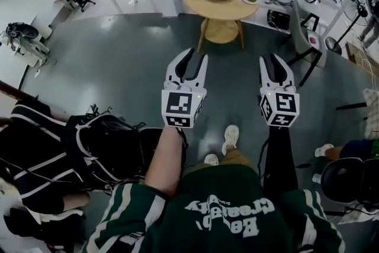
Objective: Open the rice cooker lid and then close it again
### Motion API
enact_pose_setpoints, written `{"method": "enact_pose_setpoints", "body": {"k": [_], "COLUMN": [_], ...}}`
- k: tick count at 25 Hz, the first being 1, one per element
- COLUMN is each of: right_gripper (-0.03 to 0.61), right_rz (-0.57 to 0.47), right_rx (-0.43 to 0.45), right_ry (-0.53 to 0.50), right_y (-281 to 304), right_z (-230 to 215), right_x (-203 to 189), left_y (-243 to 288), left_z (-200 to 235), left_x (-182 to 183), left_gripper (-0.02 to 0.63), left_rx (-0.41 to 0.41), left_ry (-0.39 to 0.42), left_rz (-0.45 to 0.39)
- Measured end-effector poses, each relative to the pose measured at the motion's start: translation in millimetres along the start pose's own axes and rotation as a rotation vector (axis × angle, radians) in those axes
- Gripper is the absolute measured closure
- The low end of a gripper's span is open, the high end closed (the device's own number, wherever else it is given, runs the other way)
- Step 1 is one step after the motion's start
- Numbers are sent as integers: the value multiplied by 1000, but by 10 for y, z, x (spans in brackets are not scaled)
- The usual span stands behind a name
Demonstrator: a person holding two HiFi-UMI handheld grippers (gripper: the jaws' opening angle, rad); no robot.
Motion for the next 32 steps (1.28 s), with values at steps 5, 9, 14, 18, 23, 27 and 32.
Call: {"method": "enact_pose_setpoints", "body": {"k": [5,9,14,18,23,27,32], "right_gripper": [411,411,410,403,396,390,379], "right_rz": [-7,-9,-19,-21,-17,-8,-13], "right_rx": [14,21,49,87,129,162,180], "right_ry": [14,25,40,38,54,66,72], "right_y": [269,621,1232,1726,2247,2577,2866], "right_z": [155,-23,-368,-607,-860,-1032,-1221], "right_x": [37,-56,-218,-290,-406,-559,-687], "left_y": [104,436,1040,1514,2038,2395,2730], "left_z": [262,379,539,642,732,787,806], "left_x": [-11,-131,-285,-360,-465,-608,-739], "left_gripper": [468,468,468,468,467,467,467], "left_rx": [-10,-4,25,36,48,64,60], "left_ry": [-2,0,9,25,39,50,58], "left_rz": [6,16,17,17,19,30,37]}}
Point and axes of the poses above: the fingertips, and each gripper's own axes: y forward along the fingers, z to its left, x out of its top, the point moved 5 cm from there along -y, backward along the fingers, and after that the axes turned 13 degrees about -z, right-handed, at the moved point
